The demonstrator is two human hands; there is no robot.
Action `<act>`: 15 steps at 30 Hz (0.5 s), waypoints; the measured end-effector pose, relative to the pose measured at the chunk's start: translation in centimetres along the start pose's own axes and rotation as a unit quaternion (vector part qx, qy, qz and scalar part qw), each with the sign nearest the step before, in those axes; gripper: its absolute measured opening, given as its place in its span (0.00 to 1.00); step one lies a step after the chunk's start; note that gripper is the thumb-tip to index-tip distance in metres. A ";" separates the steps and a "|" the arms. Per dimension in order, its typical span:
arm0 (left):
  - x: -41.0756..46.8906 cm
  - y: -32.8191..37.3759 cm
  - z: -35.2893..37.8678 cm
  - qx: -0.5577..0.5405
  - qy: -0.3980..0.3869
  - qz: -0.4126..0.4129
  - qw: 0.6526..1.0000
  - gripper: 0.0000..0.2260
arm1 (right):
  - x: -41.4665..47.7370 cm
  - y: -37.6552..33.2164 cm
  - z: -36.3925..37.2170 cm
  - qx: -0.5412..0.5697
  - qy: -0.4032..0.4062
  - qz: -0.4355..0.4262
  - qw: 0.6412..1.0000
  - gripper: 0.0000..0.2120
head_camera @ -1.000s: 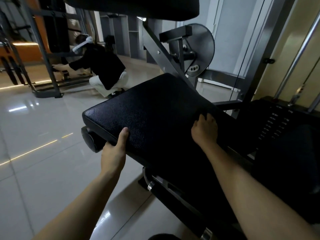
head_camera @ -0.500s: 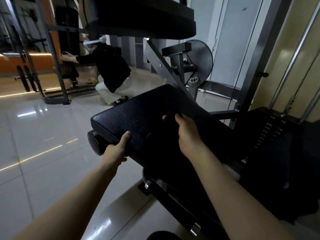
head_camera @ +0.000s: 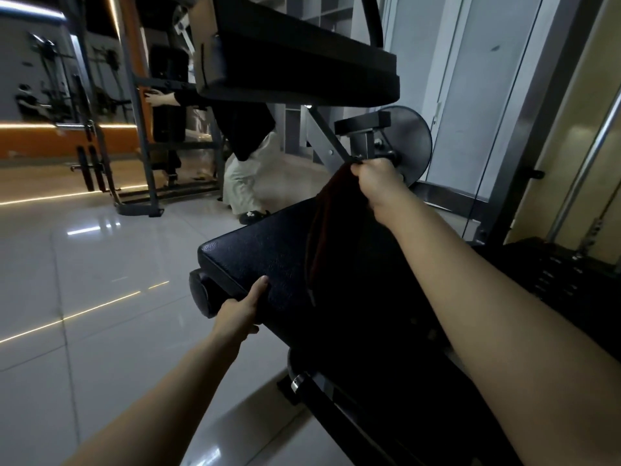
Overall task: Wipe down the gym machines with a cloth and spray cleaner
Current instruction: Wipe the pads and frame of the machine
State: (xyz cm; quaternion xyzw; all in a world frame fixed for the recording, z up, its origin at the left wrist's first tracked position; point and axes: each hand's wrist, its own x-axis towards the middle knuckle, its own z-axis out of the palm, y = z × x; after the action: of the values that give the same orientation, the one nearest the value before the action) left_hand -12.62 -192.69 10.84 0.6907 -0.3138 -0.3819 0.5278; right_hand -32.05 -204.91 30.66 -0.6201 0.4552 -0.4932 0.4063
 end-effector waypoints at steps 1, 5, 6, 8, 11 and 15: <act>0.3 -0.1 -0.1 0.007 -0.006 -0.009 1.000 0.33 | 0.5 -0.2 -0.4 0.034 0.003 0.019 0.999 0.14; 0.8 0.0 -0.9 0.040 -0.029 -0.027 0.998 0.34 | 1.3 2.7 -1.1 -0.005 0.017 0.052 0.999 0.17; 0.7 0.2 -1.0 0.047 -0.036 -0.030 0.998 0.34 | 0.6 4.3 -1.3 -0.109 0.039 0.043 0.992 0.18; 0.6 0.3 -1.3 0.057 -0.051 -0.035 0.996 0.33 | -1.7 7.5 -1.3 -0.266 0.063 0.012 0.962 0.17; 0.8 0.4 -1.4 0.072 -0.053 -0.038 0.995 0.34 | -7.2 11.9 0.7 -0.304 0.003 -0.089 0.948 0.13; 1.5 0.4 -1.9 0.106 -0.035 -0.042 0.993 0.35 | -12.0 15.8 3.5 -0.422 -0.135 -0.068 0.894 0.33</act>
State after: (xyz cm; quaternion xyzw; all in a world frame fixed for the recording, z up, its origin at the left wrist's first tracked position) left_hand -10.23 -193.16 11.21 0.7412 -0.3415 -0.3922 0.4243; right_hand -32.39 -197.22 12.05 -0.8230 0.5184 -0.1931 0.1295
